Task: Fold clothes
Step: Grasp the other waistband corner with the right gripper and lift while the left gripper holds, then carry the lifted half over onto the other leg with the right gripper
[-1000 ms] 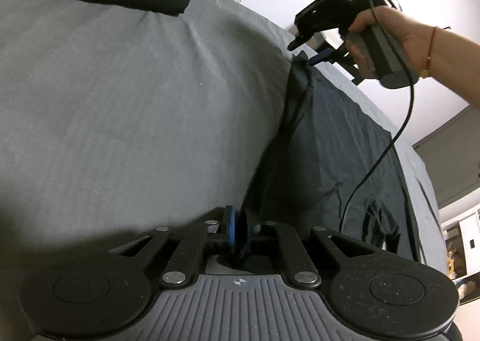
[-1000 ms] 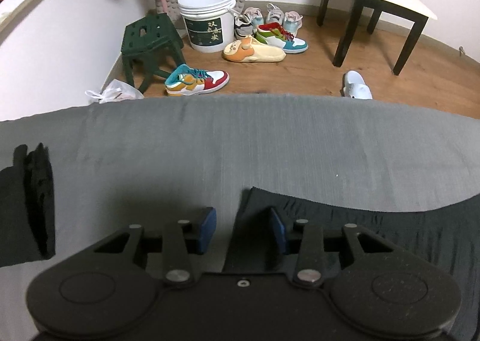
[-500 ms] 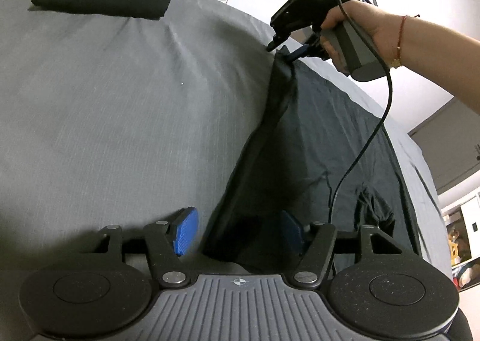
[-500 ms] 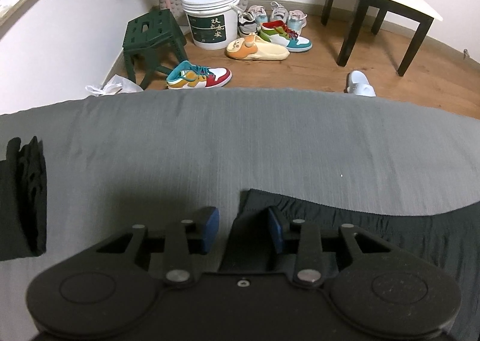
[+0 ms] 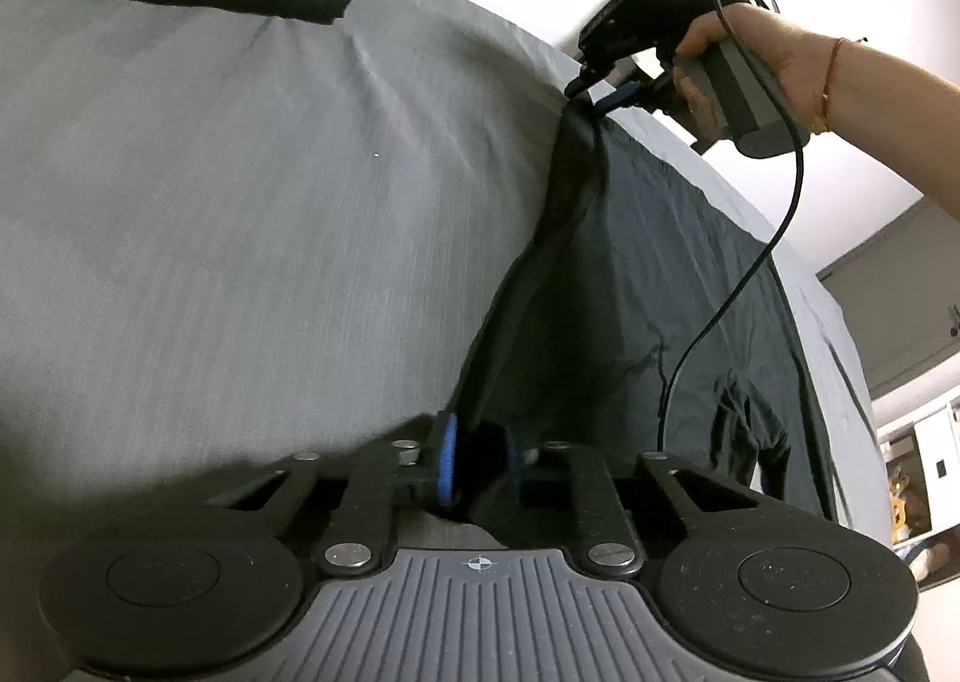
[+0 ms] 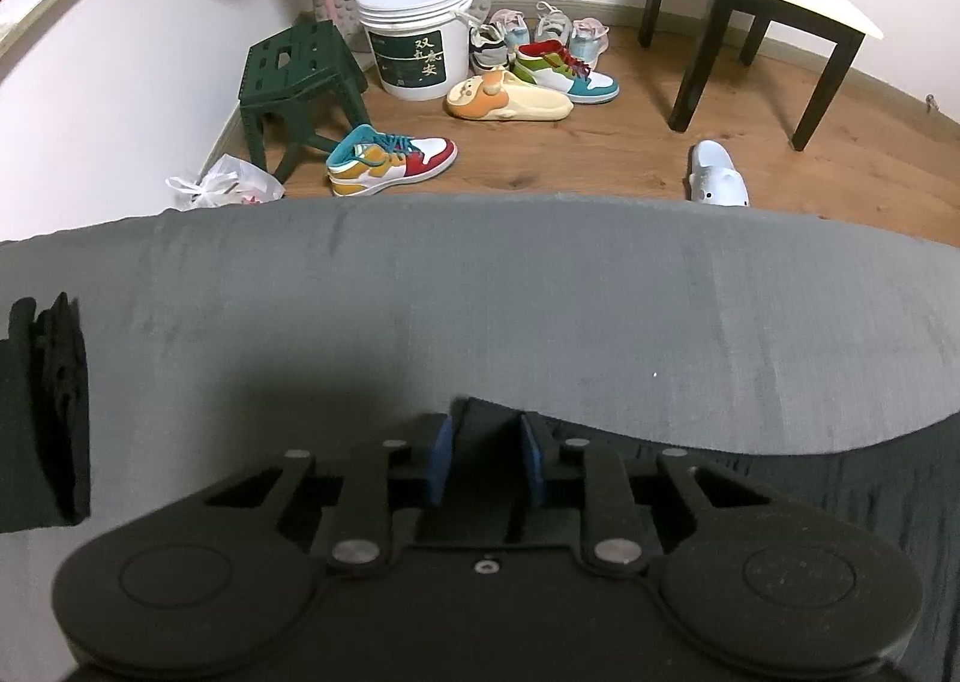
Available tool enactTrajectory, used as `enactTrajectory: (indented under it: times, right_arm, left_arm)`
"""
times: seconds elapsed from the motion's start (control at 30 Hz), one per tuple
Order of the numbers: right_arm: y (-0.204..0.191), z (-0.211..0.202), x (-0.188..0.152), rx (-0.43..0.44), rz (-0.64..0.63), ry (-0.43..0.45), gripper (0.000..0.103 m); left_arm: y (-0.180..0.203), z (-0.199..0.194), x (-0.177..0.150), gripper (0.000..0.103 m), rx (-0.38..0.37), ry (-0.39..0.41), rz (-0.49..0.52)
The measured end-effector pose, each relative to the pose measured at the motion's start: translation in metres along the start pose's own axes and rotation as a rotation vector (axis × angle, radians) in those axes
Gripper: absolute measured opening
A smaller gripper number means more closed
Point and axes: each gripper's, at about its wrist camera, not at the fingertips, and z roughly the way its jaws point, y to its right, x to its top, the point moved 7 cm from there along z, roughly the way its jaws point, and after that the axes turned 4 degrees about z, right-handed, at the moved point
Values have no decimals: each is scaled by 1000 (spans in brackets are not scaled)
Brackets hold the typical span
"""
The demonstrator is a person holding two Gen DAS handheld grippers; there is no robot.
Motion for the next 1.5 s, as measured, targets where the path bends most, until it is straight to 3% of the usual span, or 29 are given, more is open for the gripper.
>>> enactTrajectory:
  times: [0.13, 0.27, 0.37, 0.47, 0.6, 0.83, 1.13, 1.33, 1.5]
  right_arm:
    - [-4, 2, -3, -13, -29, 13, 20]
    - [-12, -1, -4, -25, -81, 16, 6]
    - [-12, -8, -1, -12, -82, 23, 5]
    - [-5, -22, 4, 22, -70, 33, 5]
    - [14, -44, 12, 53, -53, 45, 5]
    - [70, -75, 17, 53, -33, 53, 5]
    - [139, -87, 7, 51, 19, 50, 5]
    - [165, -81, -1, 68, 47, 49, 5]
    - [172, -68, -12, 114, 69, 49, 8]
  left_arm:
    - [1, -1, 1, 2, 6, 16, 12]
    - [2, -7, 5, 1, -16, 55, 1]
    - [4, -10, 6, 1, -42, 75, 0]
    - [14, -20, 8, 1, -109, 122, 31]
    - [40, -32, 9, 1, -264, 172, 91]
    - [88, -34, -1, 1, -399, 157, 197]
    - [168, -19, -17, 1, -469, 72, 355]
    - [191, -10, -22, 1, -492, 20, 433]
    - [170, -12, -35, 1, -293, 25, 553]
